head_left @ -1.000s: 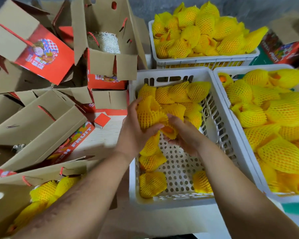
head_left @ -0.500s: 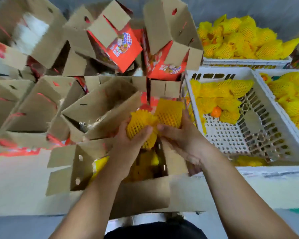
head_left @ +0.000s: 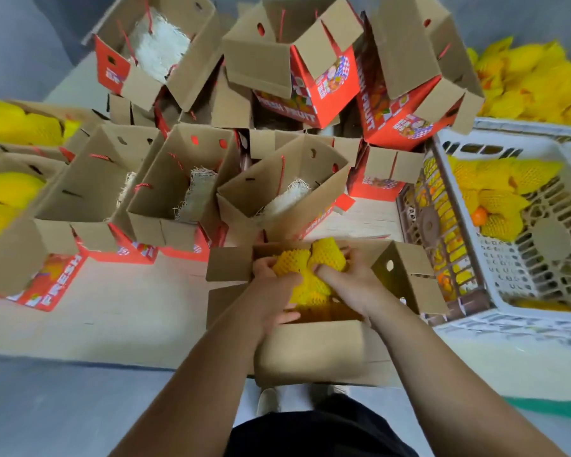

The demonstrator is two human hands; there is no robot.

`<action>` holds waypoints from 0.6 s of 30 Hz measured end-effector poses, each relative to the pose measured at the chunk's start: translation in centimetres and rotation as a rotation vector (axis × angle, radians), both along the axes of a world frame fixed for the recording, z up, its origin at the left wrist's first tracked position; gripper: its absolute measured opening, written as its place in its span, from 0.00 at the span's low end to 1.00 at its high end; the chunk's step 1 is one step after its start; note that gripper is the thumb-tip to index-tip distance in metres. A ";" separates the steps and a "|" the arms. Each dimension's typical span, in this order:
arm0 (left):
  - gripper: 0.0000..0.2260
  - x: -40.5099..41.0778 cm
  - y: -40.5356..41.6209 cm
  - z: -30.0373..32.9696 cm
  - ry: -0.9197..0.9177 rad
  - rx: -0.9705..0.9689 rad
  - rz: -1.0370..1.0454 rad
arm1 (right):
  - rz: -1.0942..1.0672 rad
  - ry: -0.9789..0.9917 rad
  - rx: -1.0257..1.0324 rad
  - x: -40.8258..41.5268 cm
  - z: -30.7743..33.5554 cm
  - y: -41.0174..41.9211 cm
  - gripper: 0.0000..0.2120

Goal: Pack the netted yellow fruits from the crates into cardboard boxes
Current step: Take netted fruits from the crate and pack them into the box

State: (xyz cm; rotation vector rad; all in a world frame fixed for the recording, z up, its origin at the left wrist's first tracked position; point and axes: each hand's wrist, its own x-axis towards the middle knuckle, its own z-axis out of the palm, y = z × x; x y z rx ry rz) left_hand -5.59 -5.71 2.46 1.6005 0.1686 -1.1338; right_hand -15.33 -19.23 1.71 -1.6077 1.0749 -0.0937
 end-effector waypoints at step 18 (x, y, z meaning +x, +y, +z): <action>0.09 -1.4 -3.1 -1.1 -0.567 0.055 0.044 | 0.438 0.479 -0.316 1.9 -2.3 -0.3 0.31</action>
